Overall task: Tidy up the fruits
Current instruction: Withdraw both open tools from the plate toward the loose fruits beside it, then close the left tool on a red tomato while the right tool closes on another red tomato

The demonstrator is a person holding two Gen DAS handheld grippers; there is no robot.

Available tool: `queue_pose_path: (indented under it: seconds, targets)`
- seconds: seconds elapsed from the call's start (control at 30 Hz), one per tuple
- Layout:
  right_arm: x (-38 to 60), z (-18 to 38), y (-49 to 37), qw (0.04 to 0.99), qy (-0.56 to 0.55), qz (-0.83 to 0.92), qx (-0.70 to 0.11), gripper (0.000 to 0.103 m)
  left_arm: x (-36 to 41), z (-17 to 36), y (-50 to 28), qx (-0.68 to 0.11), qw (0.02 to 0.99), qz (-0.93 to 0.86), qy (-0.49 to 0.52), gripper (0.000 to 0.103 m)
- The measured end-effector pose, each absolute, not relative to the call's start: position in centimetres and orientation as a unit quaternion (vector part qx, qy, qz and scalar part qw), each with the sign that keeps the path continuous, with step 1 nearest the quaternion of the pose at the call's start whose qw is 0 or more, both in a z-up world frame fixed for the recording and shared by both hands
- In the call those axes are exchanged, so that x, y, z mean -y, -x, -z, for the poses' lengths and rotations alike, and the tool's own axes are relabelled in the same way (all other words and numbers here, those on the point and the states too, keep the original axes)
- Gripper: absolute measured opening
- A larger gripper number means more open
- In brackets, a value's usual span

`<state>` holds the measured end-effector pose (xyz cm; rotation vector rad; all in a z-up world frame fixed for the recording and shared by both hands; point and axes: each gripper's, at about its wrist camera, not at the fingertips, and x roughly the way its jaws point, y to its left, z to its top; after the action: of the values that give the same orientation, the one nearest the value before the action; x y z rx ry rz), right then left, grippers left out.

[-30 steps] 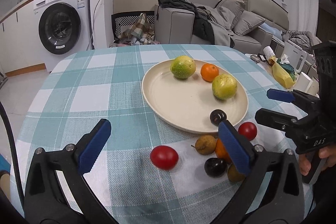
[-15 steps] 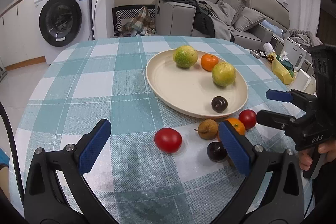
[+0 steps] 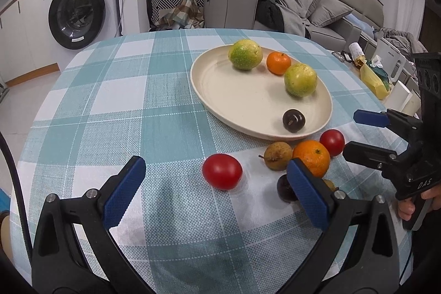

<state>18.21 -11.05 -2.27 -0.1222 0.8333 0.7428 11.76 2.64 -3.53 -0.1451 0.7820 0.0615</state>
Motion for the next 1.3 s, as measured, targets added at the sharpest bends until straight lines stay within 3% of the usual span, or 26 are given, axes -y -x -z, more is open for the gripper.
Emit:
queue_pose_path:
  seconds: [0.13, 0.27, 0.37, 0.6, 0.97, 1.3]
  targets:
    - [10.9, 2.3, -18.1, 0.843, 0.068, -0.358, -0.396, 0.098, -2.6, 3.6, -11.8, -0.382, 0.921, -0.032, 0.071, 0.102]
    - [10.6, 2.6, -18.2, 0.837, 0.074, -0.36, -0.406, 0.085, -2.6, 3.6, -11.8, -0.383, 0.921, -0.031, 0.07, 0.102]
    - [10.6, 2.8, -18.2, 0.834, 0.076, -0.361, -0.411, 0.083, -2.5, 3.7, -11.9, -0.384, 0.92, -0.031, 0.071, 0.102]
    - [10.4, 3.1, -18.3, 0.829, 0.08, -0.362, -0.418, 0.067, -2.7, 4.0, -12.1, -0.39, 0.917, -0.035, 0.076, 0.102]
    - [9.7, 3.2, -18.1, 0.825, 0.091, -0.368, -0.42, 0.06, -3.3, 4.3, -12.3, -0.398, 0.912, -0.04, 0.087, 0.1]
    - [9.6, 3.3, -18.1, 0.824, 0.092, -0.369, -0.419, 0.057, -3.6, 4.7, -12.6, -0.404, 0.909, -0.026, 0.096, 0.074]
